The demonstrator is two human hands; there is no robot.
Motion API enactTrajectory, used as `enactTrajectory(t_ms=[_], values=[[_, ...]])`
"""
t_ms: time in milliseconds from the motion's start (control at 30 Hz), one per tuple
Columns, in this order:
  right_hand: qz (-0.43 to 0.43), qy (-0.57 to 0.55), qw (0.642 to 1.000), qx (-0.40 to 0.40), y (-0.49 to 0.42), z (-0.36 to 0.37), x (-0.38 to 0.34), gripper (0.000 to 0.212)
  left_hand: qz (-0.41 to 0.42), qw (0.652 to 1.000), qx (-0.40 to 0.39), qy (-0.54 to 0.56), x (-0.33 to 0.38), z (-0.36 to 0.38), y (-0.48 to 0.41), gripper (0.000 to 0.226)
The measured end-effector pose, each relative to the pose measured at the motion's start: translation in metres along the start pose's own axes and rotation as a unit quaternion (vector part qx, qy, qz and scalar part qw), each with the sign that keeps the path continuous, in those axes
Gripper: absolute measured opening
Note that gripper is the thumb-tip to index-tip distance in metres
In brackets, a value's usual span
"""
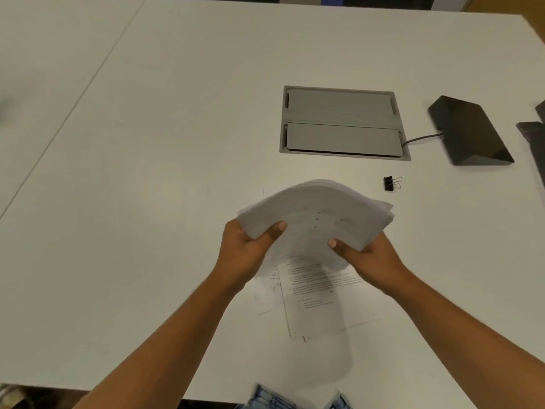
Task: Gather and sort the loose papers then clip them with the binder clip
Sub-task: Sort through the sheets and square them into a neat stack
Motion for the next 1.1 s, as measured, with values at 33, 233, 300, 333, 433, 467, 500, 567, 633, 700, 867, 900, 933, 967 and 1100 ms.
enactTrajectory(t_ms=[33,233,300,333,433,467,500,567,633,700,867,900,933,967,1100], values=[[0.015,0.022,1.0,-0.013,-0.001,0.003,0.01,0.031,-0.022,1.0,-0.004,-0.011,-0.011,0.003,-0.002,0.031],[0.064,0.048,0.996,0.025,0.008,-0.002,0.037,0.018,-0.033,0.999,-0.015,-0.03,-0.015,0.003,-0.008,0.016],[0.067,0.031,0.997,0.033,0.015,-0.004,0.033,0.024,-0.032,0.999,-0.019,-0.017,-0.012,-0.002,-0.005,0.016],[0.071,0.015,0.997,0.033,0.018,-0.004,0.032,0.026,-0.043,0.999,-0.022,-0.01,-0.012,-0.004,0.0,0.016],[0.088,-0.052,0.994,0.033,0.025,-0.001,0.029,0.029,-0.095,0.994,-0.05,-0.002,-0.023,-0.011,0.018,0.029],[0.098,-0.071,0.992,0.029,0.025,0.0,0.03,0.029,-0.119,0.991,-0.062,0.004,-0.03,-0.013,0.025,0.033],[0.111,-0.085,0.99,0.024,0.026,0.002,0.032,0.029,-0.139,0.988,-0.069,0.01,-0.037,-0.015,0.033,0.034],[0.133,-0.104,0.986,0.007,0.029,0.005,0.038,0.03,-0.167,0.984,-0.064,0.005,-0.047,-0.019,0.046,0.034],[0.157,-0.122,0.979,-0.033,0.033,0.012,0.042,0.032,-0.177,0.983,-0.045,-0.013,-0.053,-0.025,0.055,0.032],[0.183,-0.129,0.972,-0.076,0.036,0.018,0.045,0.034,-0.178,0.983,-0.026,-0.016,-0.054,-0.032,0.06,0.027],[0.202,0.107,0.967,0.109,0.03,-0.014,0.083,0.039,-0.164,0.986,0.041,-0.001,-0.053,-0.063,0.063,0.021],[0.203,0.228,0.941,0.148,0.031,-0.024,0.091,0.042,-0.16,0.986,0.052,-0.001,-0.053,-0.07,0.063,0.022],[0.212,0.32,0.909,0.164,0.032,-0.031,0.098,0.049,-0.158,0.985,0.063,0.0,-0.053,-0.077,0.063,0.022],[0.233,0.37,0.884,0.166,0.034,-0.036,0.108,0.057,-0.156,0.985,0.074,0.001,-0.052,-0.083,0.062,0.022],[0.331,0.44,0.827,0.113,0.039,-0.032,0.135,0.082,-0.151,0.983,0.102,-0.012,-0.052,-0.107,0.066,0.021]])
Point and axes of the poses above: each hand's wrist, its own y-axis away from the middle knuckle, its own z-axis out of the palm, x = y × z, the point moved 5 cm from there along -y, towards the middle knuckle, and after that the axes turned 1 degree about z, right-handed, at the moved point
